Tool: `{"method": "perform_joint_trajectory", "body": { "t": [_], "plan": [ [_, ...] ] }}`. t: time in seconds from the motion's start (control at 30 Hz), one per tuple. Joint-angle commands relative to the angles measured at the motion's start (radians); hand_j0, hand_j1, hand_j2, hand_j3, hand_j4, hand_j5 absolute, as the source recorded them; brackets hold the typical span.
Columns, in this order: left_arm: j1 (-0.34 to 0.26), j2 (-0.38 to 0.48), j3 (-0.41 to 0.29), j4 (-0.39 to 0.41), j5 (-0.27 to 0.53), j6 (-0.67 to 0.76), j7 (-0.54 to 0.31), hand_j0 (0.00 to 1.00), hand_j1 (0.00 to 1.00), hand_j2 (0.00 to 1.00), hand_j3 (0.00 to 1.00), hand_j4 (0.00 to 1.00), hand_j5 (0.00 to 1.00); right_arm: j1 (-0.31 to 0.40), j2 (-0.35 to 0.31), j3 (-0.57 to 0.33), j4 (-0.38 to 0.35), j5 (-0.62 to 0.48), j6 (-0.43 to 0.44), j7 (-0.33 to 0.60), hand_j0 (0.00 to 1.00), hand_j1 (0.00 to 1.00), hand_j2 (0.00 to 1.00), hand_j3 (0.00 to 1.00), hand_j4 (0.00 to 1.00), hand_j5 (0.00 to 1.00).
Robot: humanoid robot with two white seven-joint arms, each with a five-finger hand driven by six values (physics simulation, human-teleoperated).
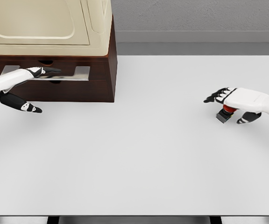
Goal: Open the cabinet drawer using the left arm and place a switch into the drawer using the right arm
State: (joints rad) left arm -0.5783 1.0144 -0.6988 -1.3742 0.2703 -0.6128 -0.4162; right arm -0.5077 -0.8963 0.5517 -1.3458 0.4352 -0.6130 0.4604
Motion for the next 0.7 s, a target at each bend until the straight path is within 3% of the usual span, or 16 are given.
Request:
{"method": "perform_joint_trajectory", "body": {
  "t": [0.0,0.17,0.27,0.67],
  "plan": [
    [0.000,0.001,0.001,0.003,0.007,0.002,0.000,1.00,1.00,1.00,1.00,1.00,1.00,0.000,-0.007,-0.001,0.002,-0.006,0.002,0.000,1.00,1.00,1.00,1.00,1.00,1.00],
    [0.000,0.001,0.001,0.003,0.007,0.002,0.000,0.95,0.95,0.95,0.95,0.95,0.95,-0.002,-0.006,-0.001,0.007,-0.006,0.002,0.000,1.00,1.00,1.00,1.00,1.00,1.00],
    [0.000,0.001,0.001,0.003,0.009,0.002,0.000,0.94,0.94,0.94,0.94,0.94,0.94,0.000,-0.006,-0.001,0.004,-0.006,0.002,0.000,0.95,0.95,0.95,0.95,0.95,0.95],
    [0.000,-0.008,-0.001,0.003,0.009,0.002,-0.001,0.86,0.86,0.86,0.86,0.86,0.86,0.000,-0.007,-0.001,0.000,-0.006,0.002,0.000,0.98,0.98,0.98,0.98,0.98,0.98]
  ]
}}
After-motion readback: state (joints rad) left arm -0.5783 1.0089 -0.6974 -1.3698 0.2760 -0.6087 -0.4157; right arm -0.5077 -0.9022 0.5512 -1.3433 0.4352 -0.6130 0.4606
